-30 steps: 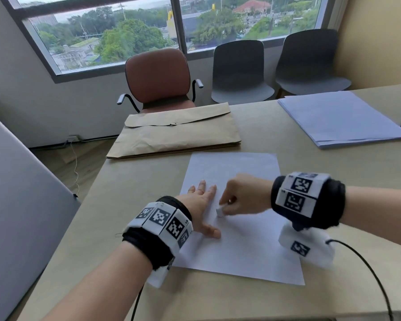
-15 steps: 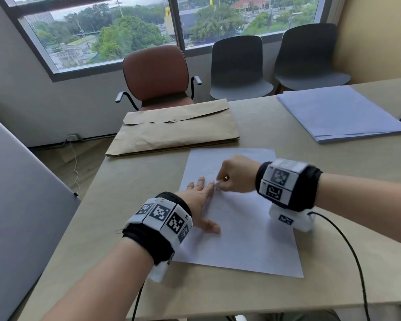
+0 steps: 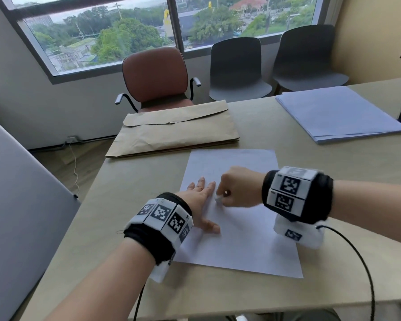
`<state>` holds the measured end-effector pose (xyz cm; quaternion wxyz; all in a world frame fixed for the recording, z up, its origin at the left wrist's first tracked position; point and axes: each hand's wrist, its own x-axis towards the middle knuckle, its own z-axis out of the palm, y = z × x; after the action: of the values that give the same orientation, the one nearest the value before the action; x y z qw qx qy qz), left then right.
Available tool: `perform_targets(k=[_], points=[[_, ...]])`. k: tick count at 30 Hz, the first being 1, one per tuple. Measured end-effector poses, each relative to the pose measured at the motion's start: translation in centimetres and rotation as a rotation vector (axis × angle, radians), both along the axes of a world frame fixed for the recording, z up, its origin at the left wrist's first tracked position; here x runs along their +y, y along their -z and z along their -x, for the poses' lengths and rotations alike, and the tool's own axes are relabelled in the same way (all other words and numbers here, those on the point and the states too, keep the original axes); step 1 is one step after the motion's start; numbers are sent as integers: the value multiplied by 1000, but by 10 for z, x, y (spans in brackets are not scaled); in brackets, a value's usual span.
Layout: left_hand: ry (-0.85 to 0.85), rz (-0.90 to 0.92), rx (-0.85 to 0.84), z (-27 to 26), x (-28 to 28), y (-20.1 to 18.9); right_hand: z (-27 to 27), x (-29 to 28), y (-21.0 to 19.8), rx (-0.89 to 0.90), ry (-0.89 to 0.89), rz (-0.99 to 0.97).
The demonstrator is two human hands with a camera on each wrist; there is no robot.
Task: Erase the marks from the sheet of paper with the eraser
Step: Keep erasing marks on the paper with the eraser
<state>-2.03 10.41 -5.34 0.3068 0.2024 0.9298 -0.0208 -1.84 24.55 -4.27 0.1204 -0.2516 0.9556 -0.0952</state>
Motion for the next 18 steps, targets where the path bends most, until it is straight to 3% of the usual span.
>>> perform_targets(k=[4, 9, 14, 18], points=[[5, 16, -4, 1, 0, 0, 0, 7, -5, -146, -20, 13], [3, 18, 6, -2, 1, -1, 15, 13, -2, 6, 68, 65], [21, 30, -15, 0, 0, -2, -15, 5, -1, -122, -71, 31], [17, 31, -8, -1, 1, -2, 13, 9, -2, -8, 17, 30]])
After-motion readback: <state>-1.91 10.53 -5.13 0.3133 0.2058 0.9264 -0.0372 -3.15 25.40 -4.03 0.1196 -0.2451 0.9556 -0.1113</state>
